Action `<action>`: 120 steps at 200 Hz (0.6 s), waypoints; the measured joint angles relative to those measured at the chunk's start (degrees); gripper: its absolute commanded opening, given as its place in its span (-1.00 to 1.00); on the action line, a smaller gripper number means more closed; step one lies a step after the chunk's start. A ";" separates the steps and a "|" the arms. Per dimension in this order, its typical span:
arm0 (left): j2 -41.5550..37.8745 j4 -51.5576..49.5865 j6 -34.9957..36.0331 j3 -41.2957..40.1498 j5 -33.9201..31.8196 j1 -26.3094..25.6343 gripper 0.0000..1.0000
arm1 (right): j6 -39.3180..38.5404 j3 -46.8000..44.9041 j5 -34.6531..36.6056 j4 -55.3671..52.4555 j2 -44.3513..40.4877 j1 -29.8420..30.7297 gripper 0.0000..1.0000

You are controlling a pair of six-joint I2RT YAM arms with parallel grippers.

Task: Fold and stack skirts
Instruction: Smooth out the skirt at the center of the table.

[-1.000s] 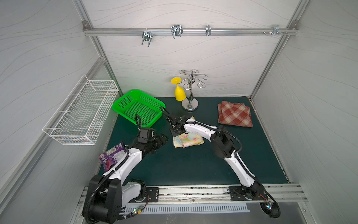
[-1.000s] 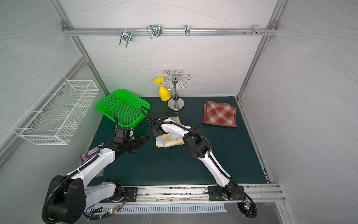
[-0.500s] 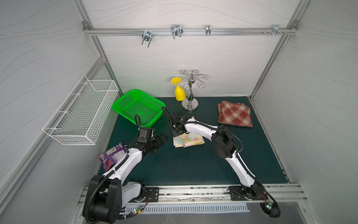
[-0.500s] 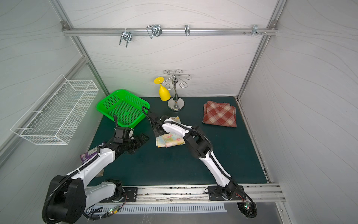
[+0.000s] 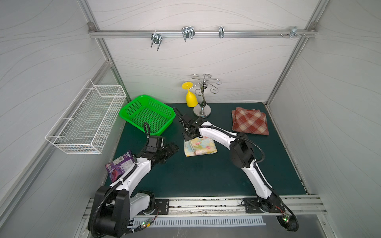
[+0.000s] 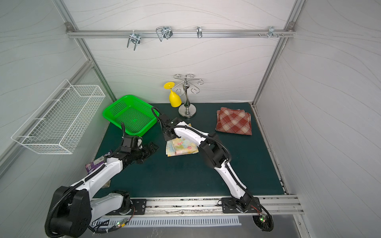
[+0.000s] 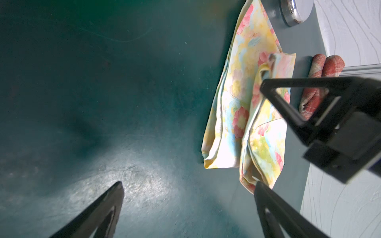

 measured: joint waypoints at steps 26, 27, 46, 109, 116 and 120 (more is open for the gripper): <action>0.00 0.09 0.02 -0.63 0.15 0.00 0.98 | 1.55 2.47 -0.85 0.02 0.02 -1.36 -1.00; 0.00 0.09 0.02 -0.66 0.15 0.00 0.98 | 1.73 2.54 -0.92 0.02 0.02 -1.44 -1.00; 0.02 0.11 0.02 -0.90 0.35 0.00 0.98 | 2.80 3.15 -1.66 -0.07 0.13 -2.34 -1.00; 1.33 1.68 0.79 -1.42 1.92 0.00 0.98 | 6.14 5.38 -3.26 -0.11 2.43 -3.58 -1.00; 1.66 1.75 0.94 -1.53 2.14 0.00 0.98 | 6.56 5.84 -3.45 -0.13 2.91 -3.69 -1.00; 1.75 1.75 1.03 -1.60 2.16 0.00 0.98 | 6.67 6.10 -3.54 -0.11 3.19 -3.74 -1.00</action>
